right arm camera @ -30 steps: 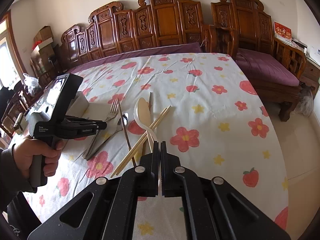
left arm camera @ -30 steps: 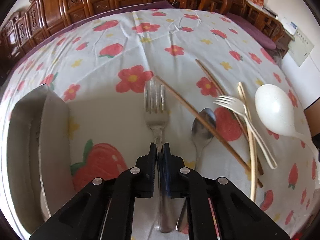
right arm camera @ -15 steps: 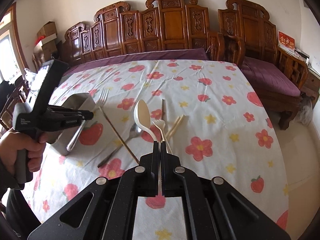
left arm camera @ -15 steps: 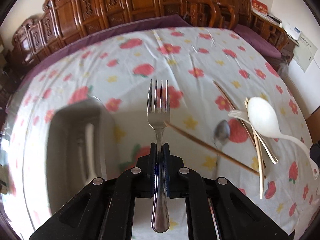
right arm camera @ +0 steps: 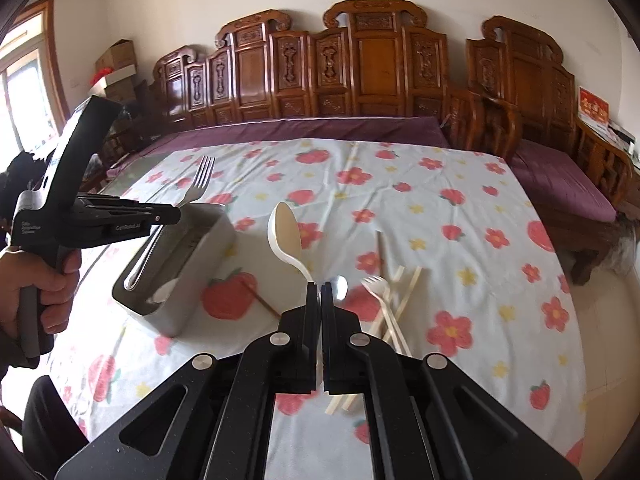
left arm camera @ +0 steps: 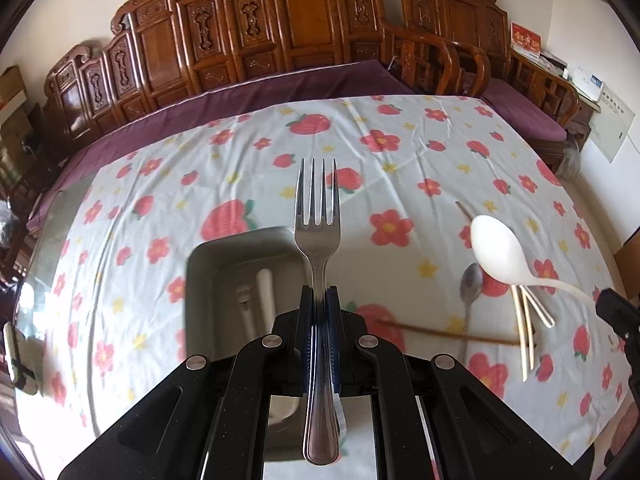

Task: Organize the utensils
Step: 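Drop the silver fork into the tray with the left gripper while the right carries the spoon over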

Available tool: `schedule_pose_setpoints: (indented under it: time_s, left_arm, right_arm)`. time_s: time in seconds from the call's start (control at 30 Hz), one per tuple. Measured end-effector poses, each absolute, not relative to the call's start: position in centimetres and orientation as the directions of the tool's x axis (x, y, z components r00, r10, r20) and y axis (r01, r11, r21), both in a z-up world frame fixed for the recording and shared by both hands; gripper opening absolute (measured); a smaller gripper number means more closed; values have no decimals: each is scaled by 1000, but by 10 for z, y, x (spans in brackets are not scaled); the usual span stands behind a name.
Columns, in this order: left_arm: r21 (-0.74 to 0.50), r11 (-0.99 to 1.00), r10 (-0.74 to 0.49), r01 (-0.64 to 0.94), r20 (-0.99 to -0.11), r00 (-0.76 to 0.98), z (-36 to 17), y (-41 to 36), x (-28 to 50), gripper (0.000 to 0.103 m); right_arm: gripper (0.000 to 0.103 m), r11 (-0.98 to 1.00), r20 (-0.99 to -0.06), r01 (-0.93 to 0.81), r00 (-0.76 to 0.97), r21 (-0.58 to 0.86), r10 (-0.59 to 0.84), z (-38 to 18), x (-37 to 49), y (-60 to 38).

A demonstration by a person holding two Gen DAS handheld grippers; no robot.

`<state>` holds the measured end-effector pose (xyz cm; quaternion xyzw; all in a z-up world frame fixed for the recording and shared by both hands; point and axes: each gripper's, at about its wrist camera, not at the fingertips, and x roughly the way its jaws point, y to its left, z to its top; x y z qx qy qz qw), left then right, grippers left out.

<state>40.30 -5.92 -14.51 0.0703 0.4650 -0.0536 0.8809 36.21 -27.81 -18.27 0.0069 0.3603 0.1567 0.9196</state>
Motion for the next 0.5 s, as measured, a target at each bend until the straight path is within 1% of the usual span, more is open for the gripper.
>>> schedule_pose_setpoints:
  time_s: [0.23,0.5]
  left_arm:
    - [77,988,-4,130,-847,532,-158,-20,397,6]
    - [38,994,-16,101,-871,491,-187,4,401,6]
  right_arm:
    - [2,936,-660,-333,678,116,323,-177,364,-234]
    - [2,922,-671,-371,656,113,346,-174,367,-193]
